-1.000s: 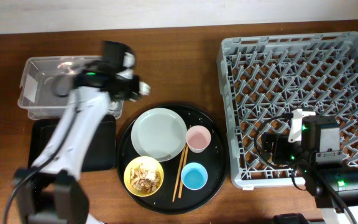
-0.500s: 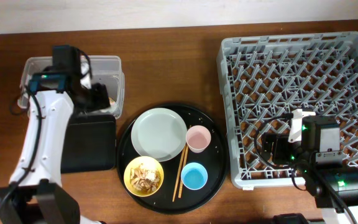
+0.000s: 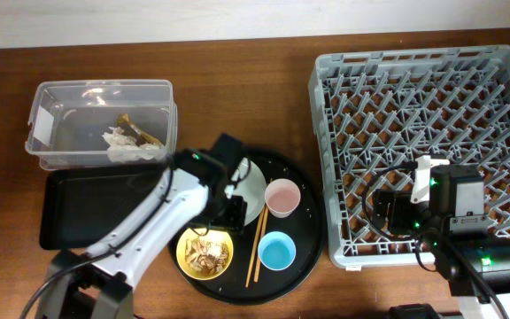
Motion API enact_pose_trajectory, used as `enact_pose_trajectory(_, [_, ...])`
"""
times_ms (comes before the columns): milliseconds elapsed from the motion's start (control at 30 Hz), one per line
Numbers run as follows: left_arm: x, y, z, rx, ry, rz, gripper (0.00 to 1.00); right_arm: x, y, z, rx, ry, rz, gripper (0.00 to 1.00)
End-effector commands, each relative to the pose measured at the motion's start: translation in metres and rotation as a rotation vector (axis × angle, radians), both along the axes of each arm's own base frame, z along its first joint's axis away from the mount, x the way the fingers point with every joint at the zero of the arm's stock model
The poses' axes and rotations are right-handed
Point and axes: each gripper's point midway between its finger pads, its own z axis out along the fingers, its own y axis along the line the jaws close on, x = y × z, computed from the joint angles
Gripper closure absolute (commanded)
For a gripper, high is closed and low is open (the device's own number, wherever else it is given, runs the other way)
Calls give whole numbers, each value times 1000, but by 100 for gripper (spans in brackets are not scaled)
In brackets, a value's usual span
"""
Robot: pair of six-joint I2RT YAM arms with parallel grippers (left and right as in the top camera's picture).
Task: Sort waste into correct bins and load items into the dishwasher rack
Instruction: 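Reach the left gripper to the yellow bowl and grasp its rim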
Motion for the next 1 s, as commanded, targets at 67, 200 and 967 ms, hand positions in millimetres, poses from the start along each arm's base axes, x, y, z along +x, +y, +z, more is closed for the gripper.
enact_pose_trajectory(67, [-35, -9, -39, -6, 42, -24, 43, 2, -1, 6, 6, -14, -8, 1])
enact_pose_trajectory(200, [-42, -12, -56, -16, 27, -51, 64, 2, -1, 6, 6, -14, -8, 1])
enact_pose_trajectory(967, [36, 27, 58, 21, -385, 25, 100, 2, -1, 6, 6, -15, -8, 1])
